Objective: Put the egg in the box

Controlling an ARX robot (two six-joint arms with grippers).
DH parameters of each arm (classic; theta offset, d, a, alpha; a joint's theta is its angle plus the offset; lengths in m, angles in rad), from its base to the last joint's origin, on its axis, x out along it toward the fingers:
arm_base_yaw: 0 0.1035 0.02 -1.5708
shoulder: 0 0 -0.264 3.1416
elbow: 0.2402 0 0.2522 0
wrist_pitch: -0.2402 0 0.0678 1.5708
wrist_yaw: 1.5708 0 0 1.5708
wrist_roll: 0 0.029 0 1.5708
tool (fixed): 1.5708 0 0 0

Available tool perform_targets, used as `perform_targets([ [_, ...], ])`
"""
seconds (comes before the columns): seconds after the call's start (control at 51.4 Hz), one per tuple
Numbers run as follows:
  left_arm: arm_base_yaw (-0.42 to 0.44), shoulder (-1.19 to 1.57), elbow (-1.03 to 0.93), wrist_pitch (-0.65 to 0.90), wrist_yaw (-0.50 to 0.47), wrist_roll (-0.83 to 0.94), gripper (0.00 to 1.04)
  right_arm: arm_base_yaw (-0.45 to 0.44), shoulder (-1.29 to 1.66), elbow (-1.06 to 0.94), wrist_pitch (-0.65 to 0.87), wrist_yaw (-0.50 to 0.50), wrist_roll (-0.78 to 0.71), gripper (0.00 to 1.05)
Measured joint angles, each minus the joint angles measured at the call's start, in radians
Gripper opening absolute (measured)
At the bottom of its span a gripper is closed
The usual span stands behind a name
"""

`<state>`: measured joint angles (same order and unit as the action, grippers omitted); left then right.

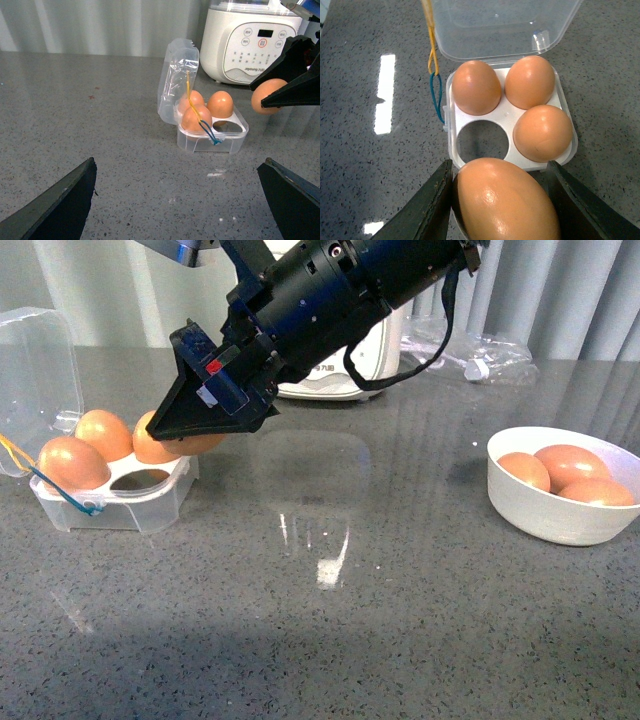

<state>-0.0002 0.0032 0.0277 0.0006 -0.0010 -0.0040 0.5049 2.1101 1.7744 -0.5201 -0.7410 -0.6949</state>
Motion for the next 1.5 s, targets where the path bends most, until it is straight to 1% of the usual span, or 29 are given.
perform_targets([
  [0.097,0.000,0.000,0.000,0.000,0.000,0.000,0.98,0.008,0.027,0.063,-0.076,0.002,-0.065,0.49],
  [0.273,0.000,0.000,0.000,0.000,0.000,0.000,0.98,0.026,0.077,0.156,-0.137,0.026,-0.137,0.49],
  [0.584,0.000,0.000,0.000,0.000,0.000,0.000,0.98,0.042,0.160,0.312,-0.219,0.056,-0.184,0.49],
  [0.74,0.000,0.000,0.000,0.000,0.000,0.000,0.98,0.042,0.186,0.376,-0.259,0.055,-0.193,0.49],
  [0.876,0.000,0.000,0.000,0.000,0.000,0.000,0.98,0.049,0.198,0.400,-0.285,0.047,-0.198,0.49],
  [1.149,0.000,0.000,0.000,0.000,0.000,0.000,0.98,0.069,0.220,0.409,-0.281,0.042,-0.201,0.49],
  [1.188,0.000,0.000,0.000,0.000,0.000,0.000,0.98,0.069,0.220,0.410,-0.279,0.040,-0.199,0.55],
  [1.227,0.000,0.000,0.000,0.000,0.000,0.000,0.98,0.069,0.220,0.410,-0.272,0.040,-0.196,0.59],
  [1.246,0.000,0.000,0.000,0.000,0.000,0.000,0.98,0.069,0.220,0.410,-0.265,0.040,-0.193,0.62],
  [1.266,0.000,0.000,0.000,0.000,0.000,0.000,0.98,0.069,0.220,0.410,-0.253,0.039,-0.190,0.68],
  [1.402,0.000,0.000,0.000,0.000,0.000,0.000,0.98,0.062,0.208,0.392,-0.183,0.028,-0.157,0.94],
  [1.441,0.000,0.000,0.000,0.000,0.000,0.000,0.98,0.060,0.197,0.378,-0.170,0.024,-0.148,0.99],
  [1.499,0.000,0.000,0.000,0.000,0.000,0.000,0.98,0.056,0.182,0.356,-0.155,0.016,-0.138,0.99],
])
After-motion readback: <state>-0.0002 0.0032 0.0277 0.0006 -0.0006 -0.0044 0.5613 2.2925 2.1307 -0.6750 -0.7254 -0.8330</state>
